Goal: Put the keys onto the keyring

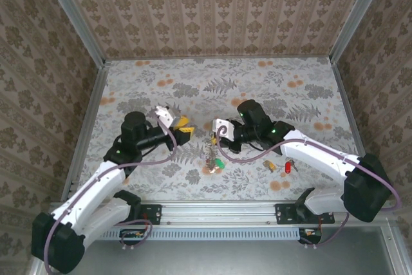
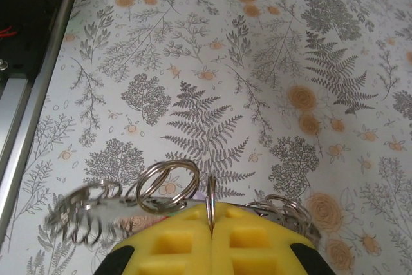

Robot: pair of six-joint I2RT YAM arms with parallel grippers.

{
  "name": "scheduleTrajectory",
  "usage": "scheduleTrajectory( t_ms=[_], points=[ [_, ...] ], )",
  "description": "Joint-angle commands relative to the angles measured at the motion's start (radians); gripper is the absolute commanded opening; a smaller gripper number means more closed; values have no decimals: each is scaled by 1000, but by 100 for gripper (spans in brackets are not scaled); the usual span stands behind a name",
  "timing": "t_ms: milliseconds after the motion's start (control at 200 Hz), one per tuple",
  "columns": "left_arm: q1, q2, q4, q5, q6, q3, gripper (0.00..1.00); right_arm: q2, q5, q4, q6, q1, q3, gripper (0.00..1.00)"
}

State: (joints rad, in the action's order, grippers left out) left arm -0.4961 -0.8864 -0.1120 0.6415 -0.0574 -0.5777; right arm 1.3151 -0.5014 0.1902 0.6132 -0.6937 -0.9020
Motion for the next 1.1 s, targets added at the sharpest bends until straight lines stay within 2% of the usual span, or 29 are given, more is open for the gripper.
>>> scheduleTrajectory(
  t_ms=[0, 210, 465, 835, 1095],
  points=[
    [-5, -50, -6, 24, -71, -63, 42, -17, 14, -21, 62, 1, 10, 0],
    [-52, -160, 20, 91, -149, -114, 42, -17, 18, -46, 100, -3, 51, 0],
    [-118, -268, -6, 165, -163, -134, 43, -15, -17, -147, 23, -2, 118, 0],
    [-140, -304, 92, 233, -267, -143, 41, -1, -38, -167, -15, 2, 118, 0],
    [-140, -321, 190, 223, -349, -163, 30, -1, -45, -168, -21, 4, 115, 0]
  ],
)
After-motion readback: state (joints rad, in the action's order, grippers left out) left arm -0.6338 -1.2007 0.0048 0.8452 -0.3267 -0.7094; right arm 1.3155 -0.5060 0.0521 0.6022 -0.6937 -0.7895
